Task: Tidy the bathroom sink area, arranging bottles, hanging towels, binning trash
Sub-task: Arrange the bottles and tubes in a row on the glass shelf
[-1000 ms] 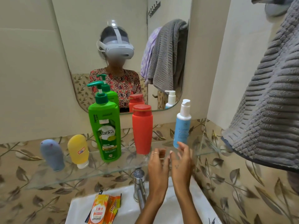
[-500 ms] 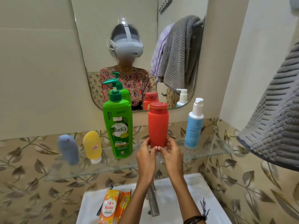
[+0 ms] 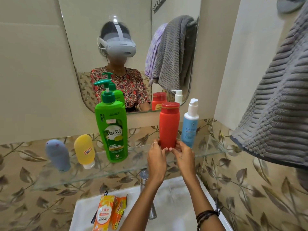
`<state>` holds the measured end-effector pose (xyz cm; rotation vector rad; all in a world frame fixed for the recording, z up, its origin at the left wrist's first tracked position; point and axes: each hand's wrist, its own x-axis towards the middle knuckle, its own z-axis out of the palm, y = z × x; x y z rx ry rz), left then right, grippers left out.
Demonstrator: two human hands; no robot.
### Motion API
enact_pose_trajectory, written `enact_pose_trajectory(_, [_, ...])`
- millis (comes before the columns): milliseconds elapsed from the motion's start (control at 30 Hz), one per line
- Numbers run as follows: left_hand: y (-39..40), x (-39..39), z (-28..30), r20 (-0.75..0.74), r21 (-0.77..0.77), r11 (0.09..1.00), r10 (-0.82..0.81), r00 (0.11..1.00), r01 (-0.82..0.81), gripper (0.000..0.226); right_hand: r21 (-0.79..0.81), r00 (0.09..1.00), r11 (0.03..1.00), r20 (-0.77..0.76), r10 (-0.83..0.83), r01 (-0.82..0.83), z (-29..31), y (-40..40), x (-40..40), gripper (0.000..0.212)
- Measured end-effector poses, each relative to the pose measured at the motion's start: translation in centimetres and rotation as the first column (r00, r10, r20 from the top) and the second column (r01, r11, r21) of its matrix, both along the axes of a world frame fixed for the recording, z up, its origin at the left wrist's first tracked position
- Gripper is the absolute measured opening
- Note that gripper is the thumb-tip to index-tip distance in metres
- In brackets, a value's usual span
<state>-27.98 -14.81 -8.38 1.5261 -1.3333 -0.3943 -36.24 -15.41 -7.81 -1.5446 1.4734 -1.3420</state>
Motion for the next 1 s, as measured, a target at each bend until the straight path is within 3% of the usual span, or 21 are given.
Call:
enact_pose_trajectory(133, [1.5, -0.1, 0.1, 0.012, -0.012, 1.0, 0.007, 1.0, -0.007, 0.04, 0.031, 0.986, 0.992, 0.111, -0.121, 0.119, 0.2, 1.5, 1.1, 0.049])
enact_pose_trajectory(233, [3.8, 0.6, -0.7, -0.09, -0.102, 0.992, 0.064, 0.994, -0.073, 0.032, -0.077, 0.974, 0.978, 0.133, -0.182, 0.193, 0.4, 3.4, 2.8, 0.044])
enact_pose_trajectory(333, [5.8, 2.3, -1.3, -0.17, -0.175, 0.956, 0.208, 0.963, -0.237, 0.023, -0.139, 0.994, 0.988, 0.101, -0.046, 0.06, 0.4, 4.5, 5.7, 0.031])
enact_pose_trajectory(500, [6.7, 6.3, -0.6, -0.324, -0.155, 0.902, 0.34, 0.883, -0.404, 0.043, -0.088, 0.985, 0.982, 0.036, 0.171, -0.167, 0.4, 4.1, 9.6, 0.036])
enact_pose_trajectory(633, [6.4, 9.2, -0.3, -0.268, -0.081, 0.921, 0.349, 0.898, -0.382, 0.052, -0.022, 0.943, 0.944, 0.042, 0.33, -0.33, 0.8, 3.5, 12.2, 0.058])
enact_pose_trajectory(733, [6.1, 10.3, -0.3, -0.252, -0.042, 0.929, 0.345, 0.904, -0.367, 0.041, -0.025, 0.927, 0.928, 0.048, 0.372, -0.371, 0.9, 3.0, 12.6, 0.052])
enact_pose_trajectory(1000, [5.0, 8.3, 0.0, -0.263, -0.035, 0.966, 0.239, 0.935, -0.257, 0.04, -0.024, 0.968, 0.972, 0.089, 0.234, -0.233, -0.2, 2.2, 9.3, 0.044])
